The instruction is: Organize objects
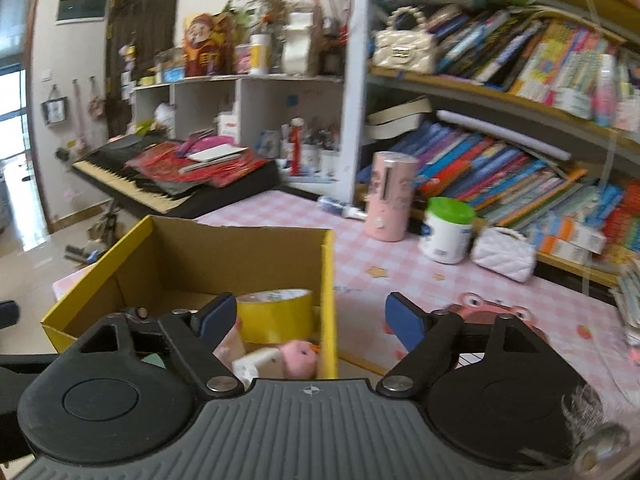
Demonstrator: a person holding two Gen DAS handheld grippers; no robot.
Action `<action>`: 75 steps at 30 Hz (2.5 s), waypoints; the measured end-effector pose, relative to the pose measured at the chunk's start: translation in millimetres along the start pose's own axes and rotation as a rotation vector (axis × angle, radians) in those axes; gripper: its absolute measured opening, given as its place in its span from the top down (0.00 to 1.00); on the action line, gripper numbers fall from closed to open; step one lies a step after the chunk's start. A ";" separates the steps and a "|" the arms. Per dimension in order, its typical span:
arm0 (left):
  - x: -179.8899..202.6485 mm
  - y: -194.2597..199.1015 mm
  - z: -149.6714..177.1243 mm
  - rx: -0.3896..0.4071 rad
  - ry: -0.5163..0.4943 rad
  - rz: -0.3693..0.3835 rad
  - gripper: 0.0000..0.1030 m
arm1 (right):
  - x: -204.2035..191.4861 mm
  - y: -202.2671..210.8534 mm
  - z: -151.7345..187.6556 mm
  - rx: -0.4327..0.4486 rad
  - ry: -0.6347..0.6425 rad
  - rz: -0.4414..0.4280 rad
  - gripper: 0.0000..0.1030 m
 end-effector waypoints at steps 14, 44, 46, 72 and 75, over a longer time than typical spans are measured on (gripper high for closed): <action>-15.9 39.5 35.3 -0.021 -0.033 0.028 0.02 | 23.7 64.7 62.7 -0.064 -0.051 0.205 0.01; 60.7 79.4 80.4 -0.092 -0.178 0.233 0.01 | 96.0 140.7 147.9 -0.222 -0.206 0.421 0.00; 65.9 80.9 81.6 -0.093 -0.191 0.240 0.01 | 100.1 142.5 148.9 -0.224 -0.214 0.426 0.00; 73.4 85.1 81.6 -0.104 -0.184 0.194 0.01 | 103.4 141.8 150.2 -0.236 -0.200 0.443 0.00; 72.4 83.8 82.8 -0.116 -0.176 0.196 0.01 | 103.3 141.8 150.0 -0.235 -0.200 0.444 0.00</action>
Point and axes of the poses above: each gripper's, at about its wrist camera, not at the fingertips, and y roughly against the way its jaws point, x to its right, z to its underside, the point moved 10 cm from there along -y, roughly the way its jaws point, and after that the axes turned 4 degrees about z, right-handed, at the moved point
